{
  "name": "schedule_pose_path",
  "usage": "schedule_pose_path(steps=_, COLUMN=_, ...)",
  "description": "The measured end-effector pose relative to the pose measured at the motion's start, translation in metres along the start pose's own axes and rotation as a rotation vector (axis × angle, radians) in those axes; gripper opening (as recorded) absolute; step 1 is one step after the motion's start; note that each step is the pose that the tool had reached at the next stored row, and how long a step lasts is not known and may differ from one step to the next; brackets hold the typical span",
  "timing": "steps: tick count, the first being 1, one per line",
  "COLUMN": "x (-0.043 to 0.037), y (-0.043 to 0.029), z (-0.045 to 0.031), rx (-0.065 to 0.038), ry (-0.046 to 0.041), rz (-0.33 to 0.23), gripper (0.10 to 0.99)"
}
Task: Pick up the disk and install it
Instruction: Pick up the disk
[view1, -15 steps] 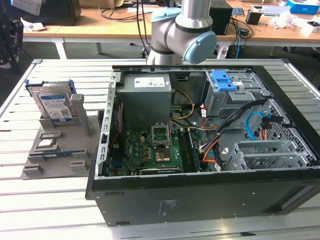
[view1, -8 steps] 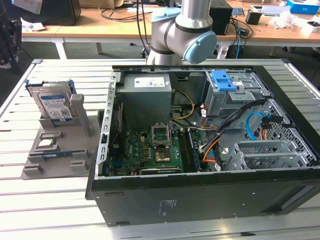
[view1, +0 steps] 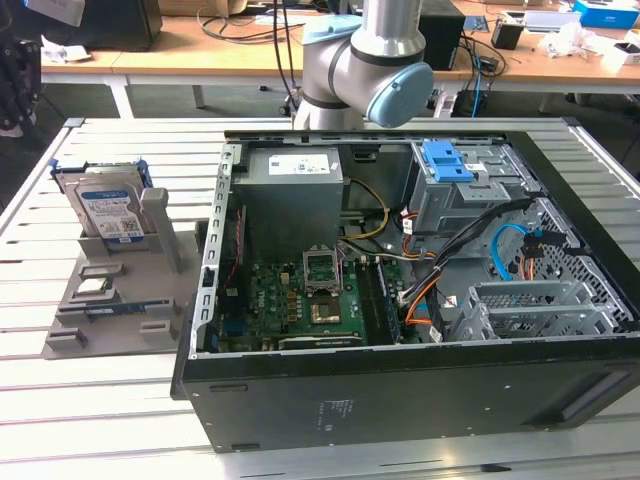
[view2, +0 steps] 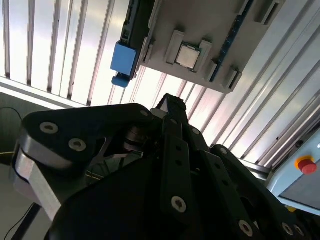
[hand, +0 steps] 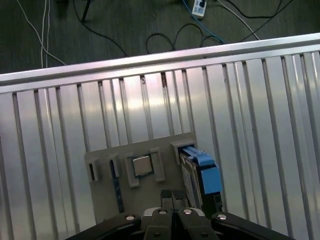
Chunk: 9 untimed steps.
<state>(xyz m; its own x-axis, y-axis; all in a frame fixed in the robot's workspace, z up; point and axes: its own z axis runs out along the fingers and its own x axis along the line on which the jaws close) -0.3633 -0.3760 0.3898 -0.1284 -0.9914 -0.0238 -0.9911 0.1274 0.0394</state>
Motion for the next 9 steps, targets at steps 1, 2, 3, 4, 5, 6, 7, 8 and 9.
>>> schedule_pose_path(steps=1, x=0.0000, y=0.0000, z=0.0000, rx=0.000, ry=0.0007, rz=-0.018, gripper=0.102)
schedule_pose_path(steps=2, x=0.0000, y=0.0000, z=0.0000, rx=-0.001, ry=0.0017, rz=-0.042, gripper=0.102)
schedule_pose_path(steps=3, x=0.0000, y=0.0000, z=0.0000, rx=-0.002, ry=0.0024, rz=-0.059, gripper=0.102)
schedule_pose_path(steps=4, x=0.0000, y=0.0000, z=0.0000, rx=-0.003, ry=0.0039, rz=-0.099, gripper=0.102)
schedule_pose_path(steps=5, x=0.0000, y=0.0000, z=0.0000, rx=-0.003, ry=0.0042, rz=-0.105, gripper=0.102)
schedule_pose_path(steps=6, x=0.0000, y=0.0000, z=0.0000, rx=-0.003, ry=0.0042, rz=-0.105, gripper=0.102)
schedule_pose_path(steps=7, x=0.0000, y=0.0000, z=0.0000, rx=-0.003, ry=0.0042, rz=-0.105, gripper=0.102)
schedule_pose_path(steps=8, x=0.0000, y=0.0000, z=0.0000, rx=-0.003, ry=0.0042, rz=-0.105, gripper=0.102)
schedule_pose_path(steps=9, x=0.0000, y=0.0000, z=0.0000, rx=-0.003, ry=0.0043, rz=-0.105, gripper=0.102)
